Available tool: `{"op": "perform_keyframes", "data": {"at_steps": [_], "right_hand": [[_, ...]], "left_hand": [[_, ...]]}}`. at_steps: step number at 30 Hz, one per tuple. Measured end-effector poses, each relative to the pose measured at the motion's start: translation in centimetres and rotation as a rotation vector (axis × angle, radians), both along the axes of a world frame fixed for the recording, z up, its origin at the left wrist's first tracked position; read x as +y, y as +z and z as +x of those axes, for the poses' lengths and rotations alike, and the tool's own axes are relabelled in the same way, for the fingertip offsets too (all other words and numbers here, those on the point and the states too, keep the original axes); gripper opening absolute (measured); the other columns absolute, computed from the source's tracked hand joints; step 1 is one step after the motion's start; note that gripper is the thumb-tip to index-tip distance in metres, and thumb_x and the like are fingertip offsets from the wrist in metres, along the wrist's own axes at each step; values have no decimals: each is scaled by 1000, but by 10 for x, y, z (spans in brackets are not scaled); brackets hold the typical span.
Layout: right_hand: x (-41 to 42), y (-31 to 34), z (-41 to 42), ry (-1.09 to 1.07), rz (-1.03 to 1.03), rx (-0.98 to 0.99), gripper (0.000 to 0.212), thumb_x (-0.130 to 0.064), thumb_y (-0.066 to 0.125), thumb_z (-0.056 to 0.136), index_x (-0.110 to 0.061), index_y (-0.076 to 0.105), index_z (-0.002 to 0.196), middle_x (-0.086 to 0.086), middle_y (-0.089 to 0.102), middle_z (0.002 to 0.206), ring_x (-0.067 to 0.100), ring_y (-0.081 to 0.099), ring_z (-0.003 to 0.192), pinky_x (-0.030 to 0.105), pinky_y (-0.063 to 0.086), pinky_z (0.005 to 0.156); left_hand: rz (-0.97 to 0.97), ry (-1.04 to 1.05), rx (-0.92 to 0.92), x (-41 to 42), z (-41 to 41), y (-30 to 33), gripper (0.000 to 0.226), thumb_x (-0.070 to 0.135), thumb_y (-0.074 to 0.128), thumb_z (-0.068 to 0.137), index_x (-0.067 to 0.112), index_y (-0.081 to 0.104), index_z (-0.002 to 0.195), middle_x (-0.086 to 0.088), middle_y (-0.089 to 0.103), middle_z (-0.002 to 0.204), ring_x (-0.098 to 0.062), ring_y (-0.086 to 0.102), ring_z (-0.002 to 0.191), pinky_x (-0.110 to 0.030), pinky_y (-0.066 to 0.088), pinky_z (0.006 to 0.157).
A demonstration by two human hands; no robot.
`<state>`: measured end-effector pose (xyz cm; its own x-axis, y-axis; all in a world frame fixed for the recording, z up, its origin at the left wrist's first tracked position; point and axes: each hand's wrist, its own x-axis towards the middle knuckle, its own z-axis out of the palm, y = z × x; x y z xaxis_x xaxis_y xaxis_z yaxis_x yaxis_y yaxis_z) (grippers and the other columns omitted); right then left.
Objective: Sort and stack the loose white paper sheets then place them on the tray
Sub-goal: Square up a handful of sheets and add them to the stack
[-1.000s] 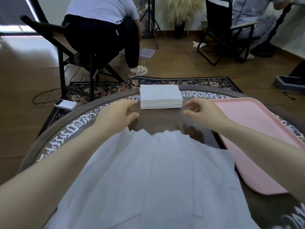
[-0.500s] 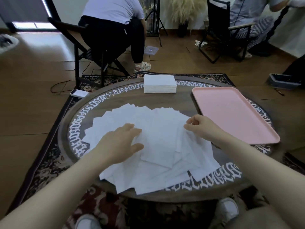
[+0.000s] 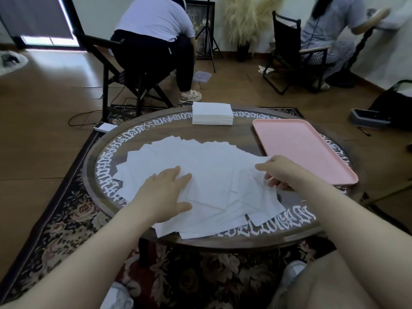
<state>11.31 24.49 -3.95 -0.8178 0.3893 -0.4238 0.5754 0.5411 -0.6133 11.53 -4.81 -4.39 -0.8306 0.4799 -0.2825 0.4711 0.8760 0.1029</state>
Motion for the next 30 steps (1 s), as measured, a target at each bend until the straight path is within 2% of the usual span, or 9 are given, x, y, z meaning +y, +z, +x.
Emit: {"op": "perform_keyframes", "data": {"at_steps": [3, 9, 13, 16, 18, 20, 22, 24, 30], "right_hand": [[2, -9, 7, -6, -78, -96, 25, -30, 61, 95, -6, 56, 92, 12, 63, 79, 20, 55, 56, 27, 42, 49], [0, -13, 0, -147, -422, 216, 15, -23, 67, 92, -10, 62, 96, 4, 62, 82, 14, 58, 61, 28, 47, 56], [-4, -12, 0, -204, -603, 74, 23, -31, 68, 90, -10, 58, 94, -1, 69, 63, 10, 51, 40, 22, 39, 43], [-5, -10, -2, -233, -487, 24, 31, -36, 71, 87, -11, 52, 88, -1, 54, 49, 12, 44, 36, 21, 32, 39], [-5, -8, -3, -162, -295, 2, 30, -40, 73, 85, -14, 57, 84, 0, 53, 56, 13, 40, 41, 22, 26, 43], [-5, -4, -2, -106, -225, -45, 35, -48, 74, 81, -16, 61, 85, 1, 55, 57, 15, 42, 48, 25, 23, 50], [-3, 1, 0, -64, -187, -102, 44, -57, 73, 78, -16, 63, 89, 0, 62, 53, 15, 50, 49, 26, 27, 53], [-1, 5, 2, -25, -162, -154, 56, -62, 73, 76, -12, 65, 98, 3, 69, 63, 15, 59, 50, 26, 35, 56], [18, 12, 8, 111, -199, -231, 66, -58, 70, 80, -4, 62, 117, 10, 77, 85, 16, 72, 66, 30, 42, 68]], "left_hand": [[-5, -28, -35, 5, -8, -2, 95, 62, 57, 88, 36, -3, 156, 0, -9, 165, -17, -4, 152, -45, 6, 123], [-27, -52, -98, 7, -16, -5, 92, 60, 58, 87, 40, 0, 156, 3, -8, 165, -15, -5, 152, -45, 5, 121], [-4, -48, -121, 6, -20, -3, 86, 57, 57, 90, 39, 4, 156, 4, -5, 165, -14, -2, 152, -45, 9, 122], [11, -43, -129, 4, -21, -2, 82, 54, 56, 92, 38, 7, 156, 6, -3, 165, -12, 2, 151, -44, 13, 122], [15, -39, -132, 3, -21, -1, 80, 53, 55, 93, 39, 8, 156, 7, -3, 165, -12, 3, 151, -43, 14, 122], [19, -38, -136, 2, -21, -1, 79, 52, 55, 93, 39, 8, 156, 8, -3, 165, -11, 2, 151, -43, 14, 121], [28, -35, -137, 1, -21, -1, 78, 51, 55, 94, 39, 8, 156, 8, -3, 165, -11, 2, 151, -43, 14, 122], [45, -30, -120, 1, -21, -1, 77, 50, 54, 95, 39, 8, 156, 8, -3, 165, -11, 3, 151, -42, 15, 122], [54, -18, -115, -3, -23, 0, 77, 50, 53, 95, 39, 8, 156, 8, -3, 165, -11, 4, 151, -40, 18, 121]]}}
